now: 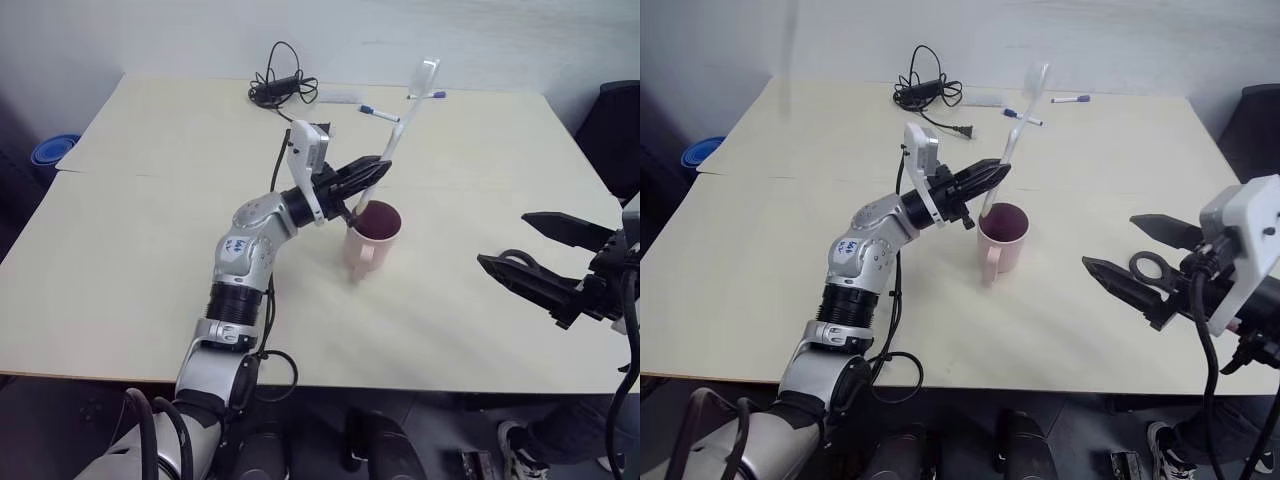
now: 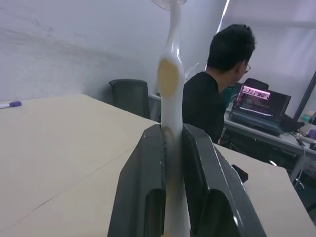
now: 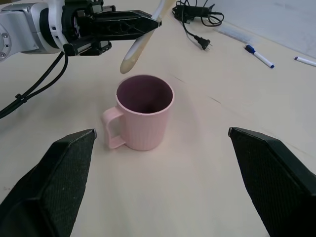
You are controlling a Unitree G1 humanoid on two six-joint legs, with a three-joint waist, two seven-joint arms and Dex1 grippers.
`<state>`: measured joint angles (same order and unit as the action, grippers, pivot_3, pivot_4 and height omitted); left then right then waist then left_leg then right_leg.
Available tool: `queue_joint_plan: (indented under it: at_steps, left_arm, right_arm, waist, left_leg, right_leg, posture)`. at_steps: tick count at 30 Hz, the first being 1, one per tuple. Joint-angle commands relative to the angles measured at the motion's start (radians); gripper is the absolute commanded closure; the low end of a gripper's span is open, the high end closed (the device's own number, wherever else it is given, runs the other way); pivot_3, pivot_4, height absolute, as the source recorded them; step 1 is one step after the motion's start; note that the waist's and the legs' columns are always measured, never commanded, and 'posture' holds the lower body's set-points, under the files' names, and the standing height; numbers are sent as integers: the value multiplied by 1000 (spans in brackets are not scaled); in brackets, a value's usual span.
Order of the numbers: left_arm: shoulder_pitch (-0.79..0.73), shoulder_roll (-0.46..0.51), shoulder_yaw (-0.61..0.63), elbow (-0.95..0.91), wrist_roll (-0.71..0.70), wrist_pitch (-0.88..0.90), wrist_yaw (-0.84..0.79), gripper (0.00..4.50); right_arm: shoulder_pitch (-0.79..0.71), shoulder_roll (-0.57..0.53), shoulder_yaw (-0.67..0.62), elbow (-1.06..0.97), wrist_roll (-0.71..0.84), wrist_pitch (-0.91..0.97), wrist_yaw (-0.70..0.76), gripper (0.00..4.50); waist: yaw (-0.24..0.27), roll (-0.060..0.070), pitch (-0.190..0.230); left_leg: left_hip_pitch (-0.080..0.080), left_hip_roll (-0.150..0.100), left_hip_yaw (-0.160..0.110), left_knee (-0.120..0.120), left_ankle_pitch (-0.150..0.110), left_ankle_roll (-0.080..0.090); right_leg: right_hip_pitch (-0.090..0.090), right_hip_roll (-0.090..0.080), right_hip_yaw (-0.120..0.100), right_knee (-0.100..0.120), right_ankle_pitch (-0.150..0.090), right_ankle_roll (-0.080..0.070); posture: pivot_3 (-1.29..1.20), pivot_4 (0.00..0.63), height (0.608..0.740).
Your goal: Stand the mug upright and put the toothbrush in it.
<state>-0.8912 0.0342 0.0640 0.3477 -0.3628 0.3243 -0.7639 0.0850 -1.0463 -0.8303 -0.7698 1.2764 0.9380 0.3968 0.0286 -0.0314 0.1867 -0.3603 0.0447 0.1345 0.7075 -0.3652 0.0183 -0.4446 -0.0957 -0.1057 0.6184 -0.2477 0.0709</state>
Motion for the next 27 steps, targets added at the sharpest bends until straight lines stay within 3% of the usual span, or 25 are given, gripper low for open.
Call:
queue_joint_plan:
  at_steps: [1,5,13,18,20,22,25,27]
  left_arm:
    - [-3,-10,-7,-17,-12,-50,0,4303]
    - [-4,-28,-16,29,-4,-100,3,4303]
    - [50,-31,-16,-8,-42,-100,-11,1874]
    - [123,31,16,-119,-79,-39,17,445]
    - [147,128,52,-221,-126,65,4,29]
    - [158,254,79,-308,-186,186,-43,29]
    - [177,550,88,-391,-252,315,-267,29]
    - [205,764,70,-414,-235,286,-476,29]
  right_arm:
    - [-13,-8,-15,-12,8,-29,-16,7]
    - [-29,-17,8,-14,15,-33,-23,7]
    - [-77,-36,36,17,44,-35,-26,0]
    - [-101,-40,78,36,24,-45,-5,0]
    - [-109,-42,98,55,2,-51,14,0]
    - [-112,-44,109,72,-16,-52,42,0]
    - [-102,-58,119,105,-43,-48,123,0]
    - [-85,-76,125,130,-75,-49,200,0]
  waist:
    - [0,0,0]
    - [-1,0,0]
    - [-1,0,0]
    - [-3,0,0]
    - [-6,0,0]
    - [-12,1,0]
    - [-16,2,0]
    - [-17,3,0]
  left_leg:
    - [0,0,0,0,0,0]
    - [0,0,0,0,0,0]
    - [-1,0,0,0,0,1]
    - [-1,0,-1,0,0,1]
    - [0,1,-1,0,0,1]
    - [0,2,0,-1,0,0]
    - [0,2,0,-2,0,-1]
    - [1,2,0,-3,0,-1]
  right_leg:
    - [0,0,0,0,0,0]
    - [0,0,0,-4,0,0]
    - [0,0,-1,-5,0,1]
    - [0,0,0,-5,0,1]
    - [0,0,0,-5,0,1]
    - [0,1,1,-4,0,0]
    - [-1,2,0,0,0,-1]
    - [-1,2,-1,0,0,-1]
  posture:
    - [0,150,740]
    - [0,150,740]
    - [0,150,740]
    - [0,150,740]
    - [0,150,740]
    - [0,150,740]
    - [0,150,740]
    - [0,150,740]
